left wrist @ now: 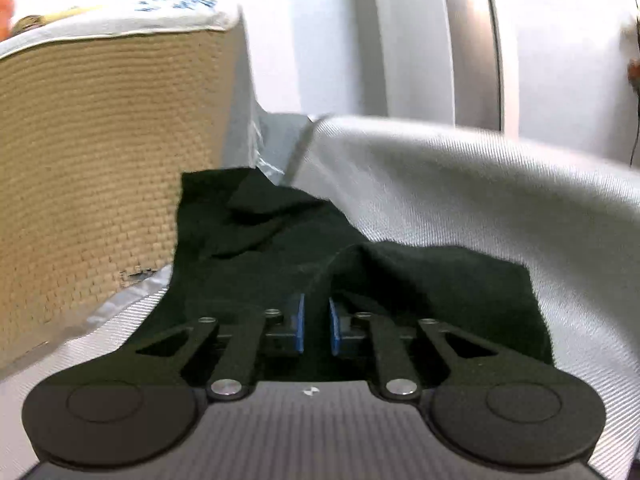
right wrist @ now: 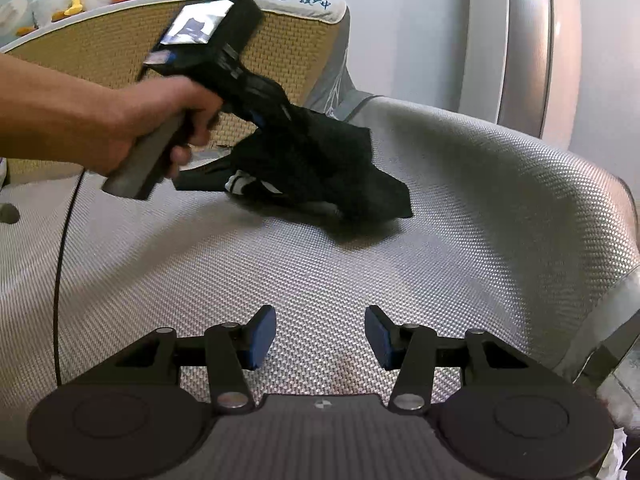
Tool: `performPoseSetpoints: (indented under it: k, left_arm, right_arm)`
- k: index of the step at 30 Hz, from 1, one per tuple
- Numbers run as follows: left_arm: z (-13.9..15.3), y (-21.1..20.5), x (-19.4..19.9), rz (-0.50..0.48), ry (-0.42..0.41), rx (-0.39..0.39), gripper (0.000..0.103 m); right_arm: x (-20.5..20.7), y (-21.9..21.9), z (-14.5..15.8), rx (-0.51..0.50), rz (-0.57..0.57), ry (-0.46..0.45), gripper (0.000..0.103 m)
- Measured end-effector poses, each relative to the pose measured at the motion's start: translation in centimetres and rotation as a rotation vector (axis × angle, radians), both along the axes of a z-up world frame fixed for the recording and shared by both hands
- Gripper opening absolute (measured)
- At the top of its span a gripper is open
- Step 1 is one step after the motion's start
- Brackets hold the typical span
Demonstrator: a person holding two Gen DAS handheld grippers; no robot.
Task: Fold clothes
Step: 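Close the right gripper on the black garment's edge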
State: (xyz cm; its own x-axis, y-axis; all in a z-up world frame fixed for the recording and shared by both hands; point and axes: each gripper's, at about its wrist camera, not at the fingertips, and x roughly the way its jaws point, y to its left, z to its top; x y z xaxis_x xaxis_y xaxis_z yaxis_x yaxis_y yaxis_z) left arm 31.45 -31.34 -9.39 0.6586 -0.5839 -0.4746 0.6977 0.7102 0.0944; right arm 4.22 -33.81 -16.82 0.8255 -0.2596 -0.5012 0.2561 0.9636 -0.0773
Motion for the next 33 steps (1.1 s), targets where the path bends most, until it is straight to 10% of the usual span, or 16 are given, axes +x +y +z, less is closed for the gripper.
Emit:
performPoseSetpoints:
  k: [7,11,26,33]
  left_arm:
    - [3.8,5.6,0.3,0.100,0.066,-0.179,0.000]
    - [3.7,6.9,0.0,0.080,0.079,-0.131,0.001]
    - [-4.9,11.5,-0.6,0.179,0.179,-0.056,0.001]
    - [-8.9,12.9,-0.5,0.241,0.193,-0.056,0.001]
  right_arm:
    - [-0.5,-0.3,0.1,0.005,-0.002,0.005,0.053]
    - [-0.6,-0.2,0.3,0.005,0.004,0.014,0.053]
    - [0.4,-0.3,1.9,0.063,0.037,0.037,0.053]
    - [4.1,-2.7,3.8,0.162,0.082,0.033,0.035]
